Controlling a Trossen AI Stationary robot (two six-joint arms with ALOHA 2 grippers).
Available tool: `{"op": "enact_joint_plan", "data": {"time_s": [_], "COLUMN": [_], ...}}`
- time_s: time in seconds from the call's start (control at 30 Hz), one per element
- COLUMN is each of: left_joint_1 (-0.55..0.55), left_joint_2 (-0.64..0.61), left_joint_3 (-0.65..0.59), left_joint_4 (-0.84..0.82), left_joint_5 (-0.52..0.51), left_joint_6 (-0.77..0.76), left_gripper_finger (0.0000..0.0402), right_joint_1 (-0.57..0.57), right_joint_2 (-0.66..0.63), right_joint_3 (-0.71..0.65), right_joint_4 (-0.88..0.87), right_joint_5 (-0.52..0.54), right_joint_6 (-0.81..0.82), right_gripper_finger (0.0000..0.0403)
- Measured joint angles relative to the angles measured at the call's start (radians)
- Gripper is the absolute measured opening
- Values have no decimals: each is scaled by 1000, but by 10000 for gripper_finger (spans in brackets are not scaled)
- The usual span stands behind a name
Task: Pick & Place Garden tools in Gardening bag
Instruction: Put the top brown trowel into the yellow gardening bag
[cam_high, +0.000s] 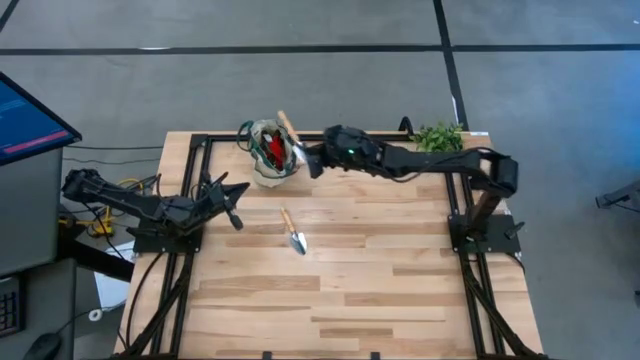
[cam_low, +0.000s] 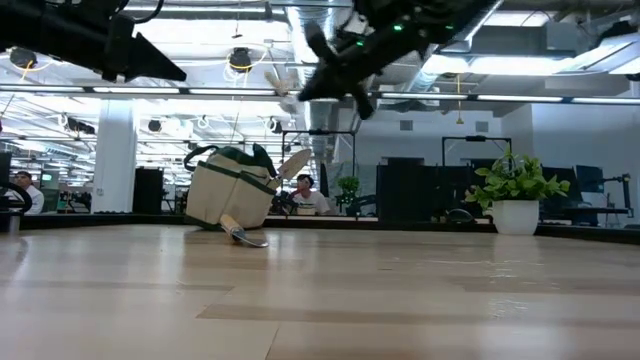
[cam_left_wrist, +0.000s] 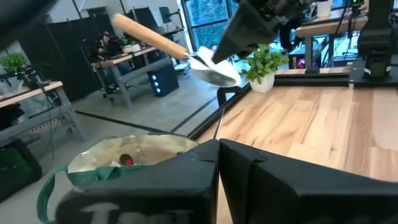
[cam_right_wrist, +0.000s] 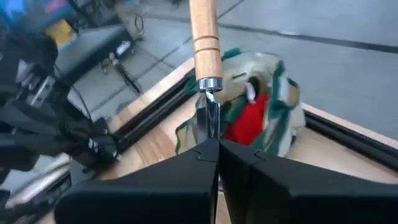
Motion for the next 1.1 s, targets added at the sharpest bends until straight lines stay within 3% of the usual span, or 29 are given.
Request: {"op": "enact_joint_plan", "data": {"time_s": [0.27,0.5,0.8,1.1], "left_joint_1": [-4,-5,-5,-5], "left_joint_2": [1,1,1,1], "left_joint_3": [0,0,0,0], "left_joint_4": [-5,-12,-12,-12], "left_joint_5": [0,0,0,0], "left_joint_6": [-3,-1,-1,-1], "left_gripper_finger": [1,1,1,1], "right_joint_1": [-45,-67,-72,-81], "right_joint_2": [230,402,520,521], "right_joint_3": [385,606,709,709], "right_joint_4": [-298,-389,-461,-497], "right_joint_5": [-45,-133,-162,-132], "right_joint_6": [-72,-77,-64,-47], "right_gripper_finger": [0,0,0,0]}}
